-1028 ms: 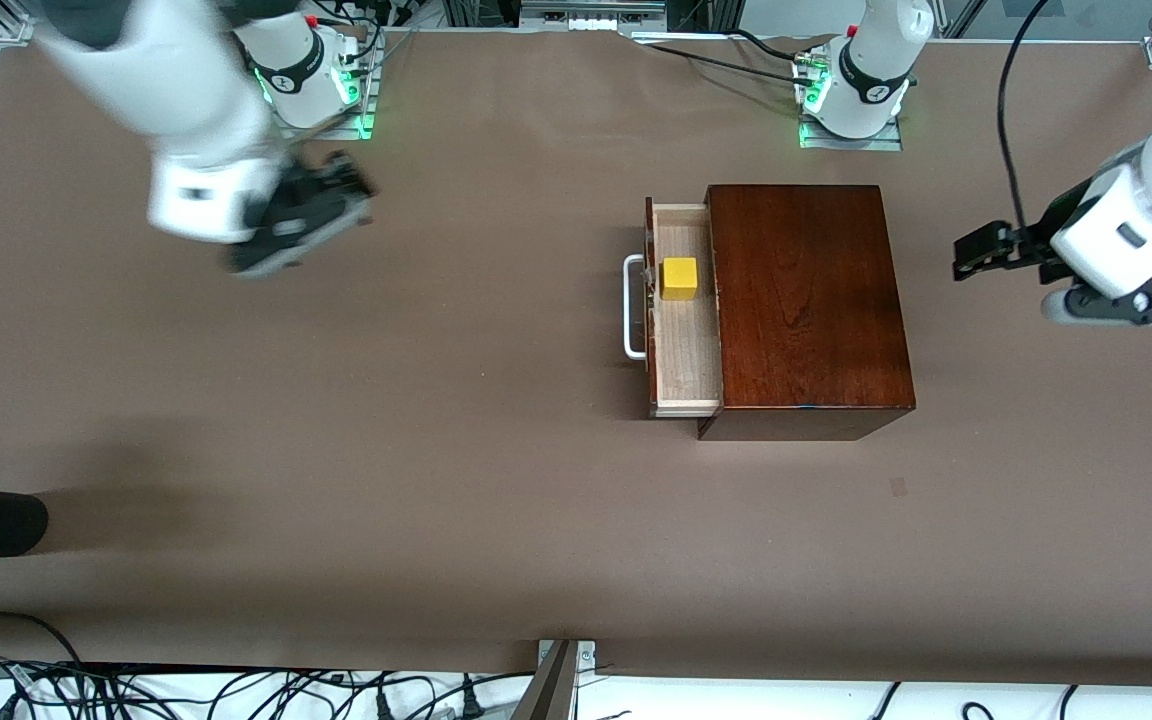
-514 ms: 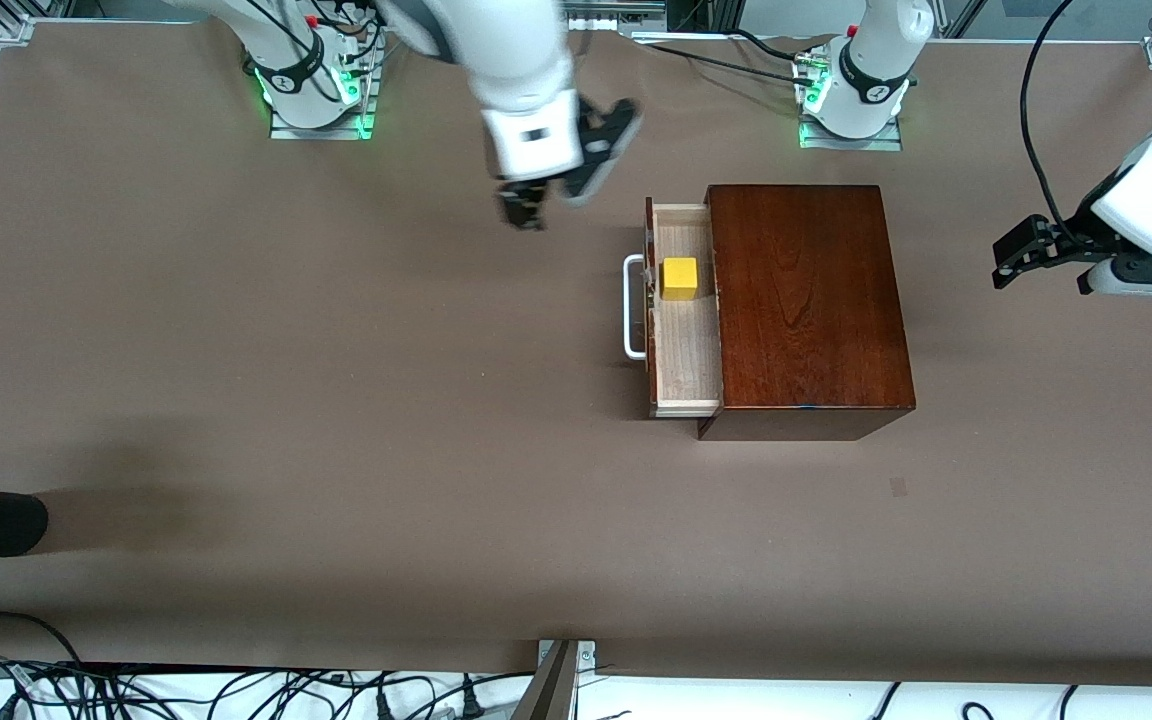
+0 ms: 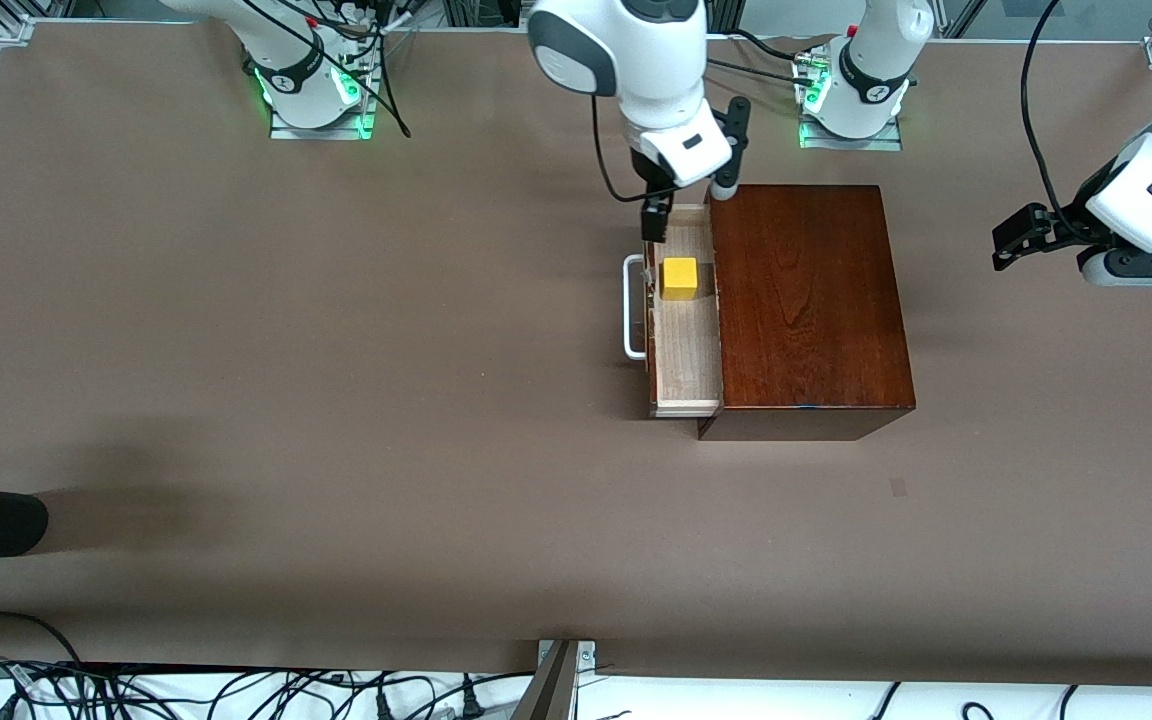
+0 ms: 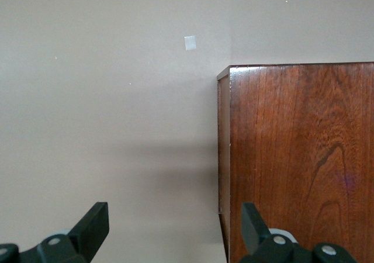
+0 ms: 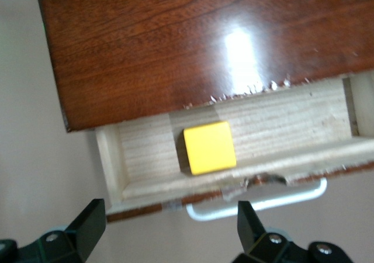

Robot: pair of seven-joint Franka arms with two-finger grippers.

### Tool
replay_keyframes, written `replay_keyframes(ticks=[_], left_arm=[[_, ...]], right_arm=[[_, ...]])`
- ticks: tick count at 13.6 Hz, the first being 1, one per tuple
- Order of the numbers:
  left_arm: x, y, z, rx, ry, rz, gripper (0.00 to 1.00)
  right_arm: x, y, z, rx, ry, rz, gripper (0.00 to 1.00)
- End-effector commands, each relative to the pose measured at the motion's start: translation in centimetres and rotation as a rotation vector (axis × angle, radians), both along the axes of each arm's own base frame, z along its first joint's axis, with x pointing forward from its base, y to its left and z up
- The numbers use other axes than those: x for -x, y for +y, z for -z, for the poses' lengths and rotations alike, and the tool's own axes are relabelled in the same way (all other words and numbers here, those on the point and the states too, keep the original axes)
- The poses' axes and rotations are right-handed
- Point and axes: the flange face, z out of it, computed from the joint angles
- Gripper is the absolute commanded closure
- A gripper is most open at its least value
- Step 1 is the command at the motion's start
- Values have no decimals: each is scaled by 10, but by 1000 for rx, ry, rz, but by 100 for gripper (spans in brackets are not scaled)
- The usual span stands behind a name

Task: Open drawer, take yellow block, close drawer
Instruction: 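Reach the right gripper over the yellow cube in the open drawer, then grasp the yellow cube with the right gripper and lift it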

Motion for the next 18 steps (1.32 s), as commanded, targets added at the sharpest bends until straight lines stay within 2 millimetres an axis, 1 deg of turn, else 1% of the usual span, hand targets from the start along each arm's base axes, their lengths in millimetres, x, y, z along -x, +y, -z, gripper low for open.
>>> replay_keyframes(ticks=[1, 3, 5, 8, 9, 11, 13, 14, 15, 16, 17, 18], left_arm=[[-3, 6, -6, 24, 4, -24, 0], [-6, 5, -6, 24, 2, -22, 0], [-5, 4, -8, 22, 1, -24, 0], [-6, 4, -7, 23, 2, -25, 0], [-7, 3, -7, 23, -1, -24, 0], [-14, 3, -13, 19, -12, -21, 0], [-17, -2, -14, 11, -13, -11, 0], [-17, -2, -14, 11, -13, -11, 0], [-17, -2, -14, 11, -12, -11, 0], [-17, -2, -14, 11, -10, -11, 0], [-16, -2, -14, 11, -9, -13, 0], [-16, -1, -14, 12, -9, -16, 0]], right_arm=[[-9, 14, 18, -13, -65, -105, 0], [-14, 19, 39, -25, -94, -180, 0], [-19, 21, 57, -22, -105, -205, 0], [-25, 23, 74, 6, -129, -232, 0], [-26, 24, 76, 4, -131, -232, 0], [-29, 29, 90, -1, -130, -230, 0], [-31, 30, 99, -2, -126, -225, 0], [-31, 31, 100, -9, -131, -226, 0], [-32, 30, 107, -2, -128, -228, 0], [-33, 31, 108, -3, -132, -233, 3], [-36, 29, 109, -1, -147, -242, 22], [-37, 29, 111, 4, -150, -248, 54]])
